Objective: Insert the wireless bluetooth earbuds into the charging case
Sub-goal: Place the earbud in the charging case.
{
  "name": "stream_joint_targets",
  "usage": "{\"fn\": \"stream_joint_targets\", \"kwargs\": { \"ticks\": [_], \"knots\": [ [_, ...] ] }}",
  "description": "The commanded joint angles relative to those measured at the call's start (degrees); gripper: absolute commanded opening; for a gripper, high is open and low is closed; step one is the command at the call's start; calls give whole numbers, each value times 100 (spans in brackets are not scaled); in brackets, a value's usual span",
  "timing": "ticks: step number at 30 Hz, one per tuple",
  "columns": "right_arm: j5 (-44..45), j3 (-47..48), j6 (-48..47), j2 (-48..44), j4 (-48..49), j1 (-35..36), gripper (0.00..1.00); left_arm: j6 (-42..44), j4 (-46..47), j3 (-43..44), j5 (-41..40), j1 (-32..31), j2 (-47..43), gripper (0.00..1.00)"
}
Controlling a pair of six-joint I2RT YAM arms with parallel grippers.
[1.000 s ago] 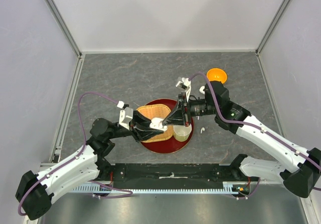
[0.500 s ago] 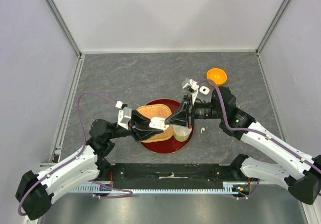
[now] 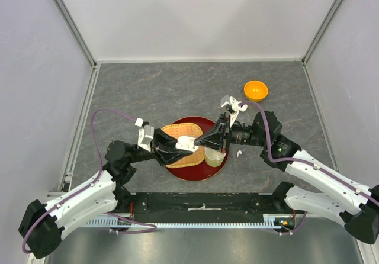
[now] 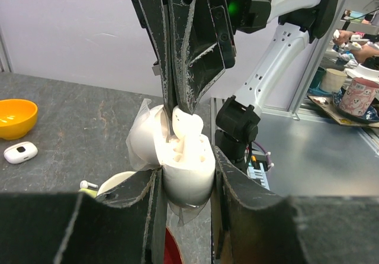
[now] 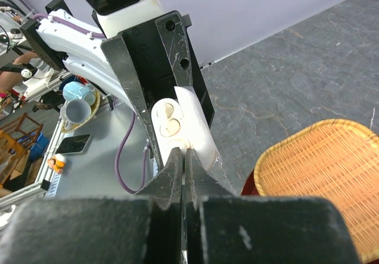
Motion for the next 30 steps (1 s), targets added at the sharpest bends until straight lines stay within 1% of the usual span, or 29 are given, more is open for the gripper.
{"fn": "stream_joint_targets", "kwargs": {
  "ticks": [1, 11, 14, 19, 30],
  "knots": [
    [588, -125, -86, 152, 334, 30, 0, -211, 832, 72, 203, -56, -60, 2],
    [738, -98, -209, 267, 360, 161, 0, -246, 867, 72, 247, -47, -8, 2],
    [747, -54, -367, 311, 159, 214, 0, -246, 928, 55, 194, -48, -25, 2],
    [843, -72, -648, 197, -272, 267, 0, -211, 1069, -59, -114, -48, -130, 2],
    [764, -54, -798, 197, -536, 364, 0, -184, 1087, -112, -333, -47, -236, 2]
  ]
}}
